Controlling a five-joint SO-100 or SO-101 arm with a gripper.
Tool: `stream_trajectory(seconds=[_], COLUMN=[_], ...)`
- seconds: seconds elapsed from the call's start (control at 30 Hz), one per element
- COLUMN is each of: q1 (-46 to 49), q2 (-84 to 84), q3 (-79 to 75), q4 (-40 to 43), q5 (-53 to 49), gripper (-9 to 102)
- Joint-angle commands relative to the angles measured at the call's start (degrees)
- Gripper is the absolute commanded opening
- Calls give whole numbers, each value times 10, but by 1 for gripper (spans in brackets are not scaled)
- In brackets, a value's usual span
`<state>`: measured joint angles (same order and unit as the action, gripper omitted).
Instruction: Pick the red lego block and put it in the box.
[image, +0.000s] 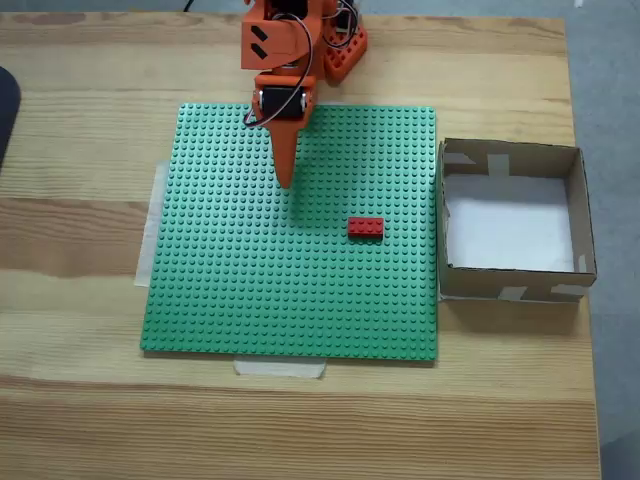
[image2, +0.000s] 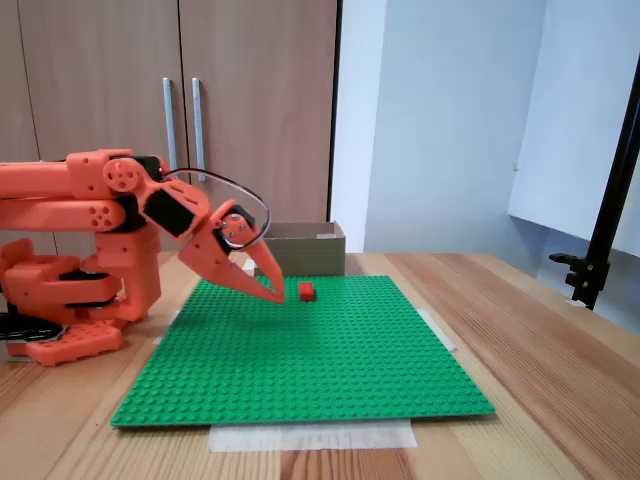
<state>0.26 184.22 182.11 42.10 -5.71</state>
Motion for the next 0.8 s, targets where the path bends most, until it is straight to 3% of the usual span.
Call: stream_trajectory(seconds=[0.0, 0.4, 0.77], q1=[4, 11, 3], q2=[4, -18, -163], q3=[6, -57, -202], q4=[1, 45, 41], q5=[3, -26, 12], gripper=[-1, -1, -1])
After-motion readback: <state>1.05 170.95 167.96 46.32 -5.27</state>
